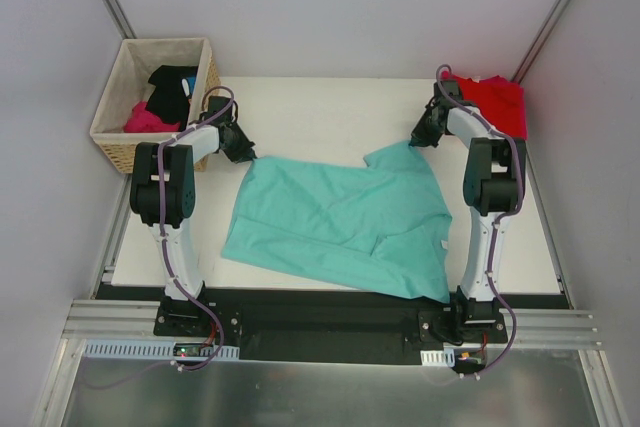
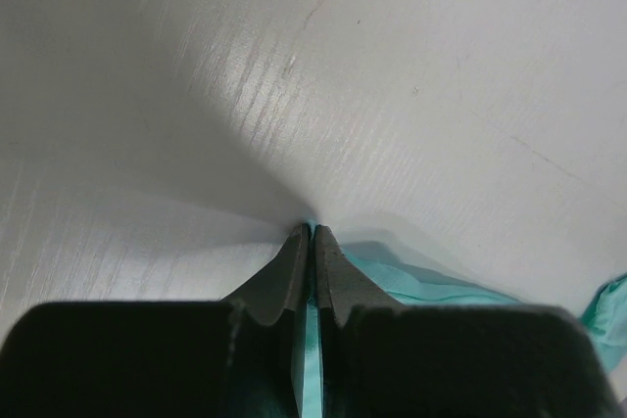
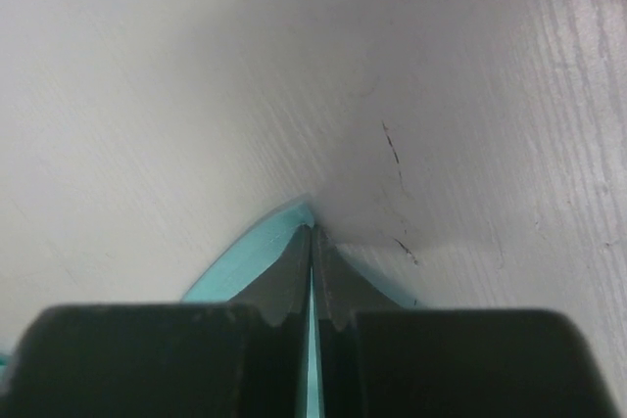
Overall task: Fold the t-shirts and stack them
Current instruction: Grap the side of the flattened tshirt furthest away from the robot with both arms
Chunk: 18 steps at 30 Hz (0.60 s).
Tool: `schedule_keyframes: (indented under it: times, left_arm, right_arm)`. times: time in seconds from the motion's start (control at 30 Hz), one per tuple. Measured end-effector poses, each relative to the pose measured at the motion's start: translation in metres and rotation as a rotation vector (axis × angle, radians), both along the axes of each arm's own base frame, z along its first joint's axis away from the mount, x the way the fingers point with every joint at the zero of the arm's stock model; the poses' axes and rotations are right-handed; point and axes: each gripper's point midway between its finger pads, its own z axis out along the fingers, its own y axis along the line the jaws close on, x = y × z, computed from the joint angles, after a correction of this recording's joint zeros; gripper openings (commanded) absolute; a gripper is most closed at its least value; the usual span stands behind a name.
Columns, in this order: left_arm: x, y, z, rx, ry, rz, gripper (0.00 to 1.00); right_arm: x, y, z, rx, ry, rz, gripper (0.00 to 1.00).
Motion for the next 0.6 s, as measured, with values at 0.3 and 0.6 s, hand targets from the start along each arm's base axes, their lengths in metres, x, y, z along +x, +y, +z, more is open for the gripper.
schedule_keyframes:
  times: [0.3, 0.6]
  left_arm:
    - [-0.018, 0.001, 0.004, 0.007, 0.012, -0.018, 0.00]
    - [-0.057, 0.003, 0.034, 0.004, -0.028, -0.036, 0.00]
  right_arm:
    - [-0.030, 0.009, 0.013, -0.018, 0.000, 0.053, 0.00]
    - [-0.096, 0.039, 0.114, -0.058, -0.188, 0.160, 0.00]
